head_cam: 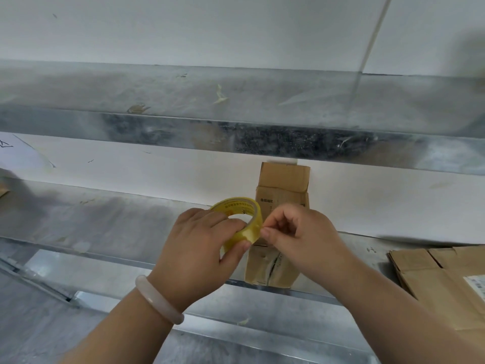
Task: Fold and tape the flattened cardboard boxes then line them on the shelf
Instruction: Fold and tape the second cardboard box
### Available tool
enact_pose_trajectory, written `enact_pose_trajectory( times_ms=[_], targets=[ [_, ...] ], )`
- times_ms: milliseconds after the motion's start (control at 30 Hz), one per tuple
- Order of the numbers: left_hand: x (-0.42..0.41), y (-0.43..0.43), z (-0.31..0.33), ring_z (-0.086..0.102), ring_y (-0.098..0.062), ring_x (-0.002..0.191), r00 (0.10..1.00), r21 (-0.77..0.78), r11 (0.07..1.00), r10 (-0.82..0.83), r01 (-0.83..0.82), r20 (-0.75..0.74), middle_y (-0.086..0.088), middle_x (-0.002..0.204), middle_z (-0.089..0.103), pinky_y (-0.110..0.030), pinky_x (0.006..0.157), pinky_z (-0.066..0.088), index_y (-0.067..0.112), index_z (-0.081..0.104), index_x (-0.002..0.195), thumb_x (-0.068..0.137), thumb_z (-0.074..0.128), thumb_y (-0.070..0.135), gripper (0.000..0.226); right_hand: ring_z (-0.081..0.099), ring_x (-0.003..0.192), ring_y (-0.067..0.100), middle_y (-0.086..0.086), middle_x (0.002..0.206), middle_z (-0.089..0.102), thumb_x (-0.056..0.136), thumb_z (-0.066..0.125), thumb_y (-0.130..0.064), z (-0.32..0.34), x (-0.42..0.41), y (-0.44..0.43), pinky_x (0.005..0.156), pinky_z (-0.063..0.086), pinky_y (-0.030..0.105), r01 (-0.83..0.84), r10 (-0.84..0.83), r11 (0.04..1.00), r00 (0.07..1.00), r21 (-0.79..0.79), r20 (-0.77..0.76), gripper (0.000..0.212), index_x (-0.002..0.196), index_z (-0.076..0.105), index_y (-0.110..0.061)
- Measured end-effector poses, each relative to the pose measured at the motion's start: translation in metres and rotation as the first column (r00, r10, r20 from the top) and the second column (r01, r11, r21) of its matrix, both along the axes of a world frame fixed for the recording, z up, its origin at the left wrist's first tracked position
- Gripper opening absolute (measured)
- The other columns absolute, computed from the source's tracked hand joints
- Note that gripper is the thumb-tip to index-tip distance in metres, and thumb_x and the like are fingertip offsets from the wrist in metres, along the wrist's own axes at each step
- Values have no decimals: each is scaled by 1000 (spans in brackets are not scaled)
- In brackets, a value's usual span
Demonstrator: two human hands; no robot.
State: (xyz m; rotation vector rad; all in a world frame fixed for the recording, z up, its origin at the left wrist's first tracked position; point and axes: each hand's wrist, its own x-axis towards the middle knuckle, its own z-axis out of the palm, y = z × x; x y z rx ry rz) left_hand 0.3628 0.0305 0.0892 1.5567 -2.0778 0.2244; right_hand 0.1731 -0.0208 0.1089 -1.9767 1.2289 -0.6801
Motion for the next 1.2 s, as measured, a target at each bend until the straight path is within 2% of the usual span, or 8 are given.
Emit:
enact_pose_trajectory(
  times_ms=[167,333,500,633,867,967,1100,1200],
  targets=[
    [-7,-4,13,61,-11,63,999,74,996,45,-47,24,12,78,70,-30,68,49,31,70,100,86,45,55,37,64,78,4,-9,80,69,89,65,-31,5,-9,6,70,49,20,-18,16,998,999,64,42,9,81,61,-32],
    [-9,-3,23,42,-2,53,999,82,995,51,-50,-4,13,66,64,-23,59,39,33,72,100,82,40,68,50,68,83,10,-5,83,67,92,61,-25,7,-11,10,81,56,30,9,-24,991,994,134,110,12,95,59,-37],
    [-5,-2,31,53,-6,56,1000,103,994,25,-27,13,11,66,64,-24,58,40,32,71,100,79,40,73,56,63,76,-5,-21,79,66,84,67,-43,15,-7,13,62,46,11,-27,14,990,996,136,93,6,88,69,-39],
    [4,4,37,57,-2,70,988,292,955,-9,53,-152,20,74,63,-12,61,37,45,66,96,66,41,81,52,61,74,0,-15,76,66,87,67,-38,15,-3,14,64,44,14,33,-42,995,996,99,84,7,80,67,-35],
    [26,15,33,61,-9,89,899,339,907,-86,249,-430,21,91,64,-19,69,49,39,64,99,79,49,64,35,69,78,7,-11,82,73,87,69,-30,15,-3,18,75,55,26,68,-101,985,974,161,204,6,81,70,-29],
    [24,14,35,60,-8,79,922,348,923,-18,163,-386,18,82,64,-19,61,48,39,64,88,72,51,71,38,70,77,7,-11,79,74,89,67,-23,16,-3,21,77,57,30,65,-103,984,967,164,233,9,81,70,-26],
    [24,6,34,58,-4,70,986,411,909,121,-63,-117,17,73,63,-22,66,50,36,65,88,62,46,87,61,72,70,11,-1,74,75,90,65,-13,22,-6,23,68,59,24,52,-112,980,941,191,321,7,86,70,-14],
    [32,3,32,58,-9,69,970,425,905,113,-11,-216,11,70,62,-21,62,46,33,64,81,62,47,86,59,72,68,16,3,73,74,91,63,-10,22,-9,20,65,59,24,100,-184,968,905,229,383,7,87,69,-10]
  ],
)
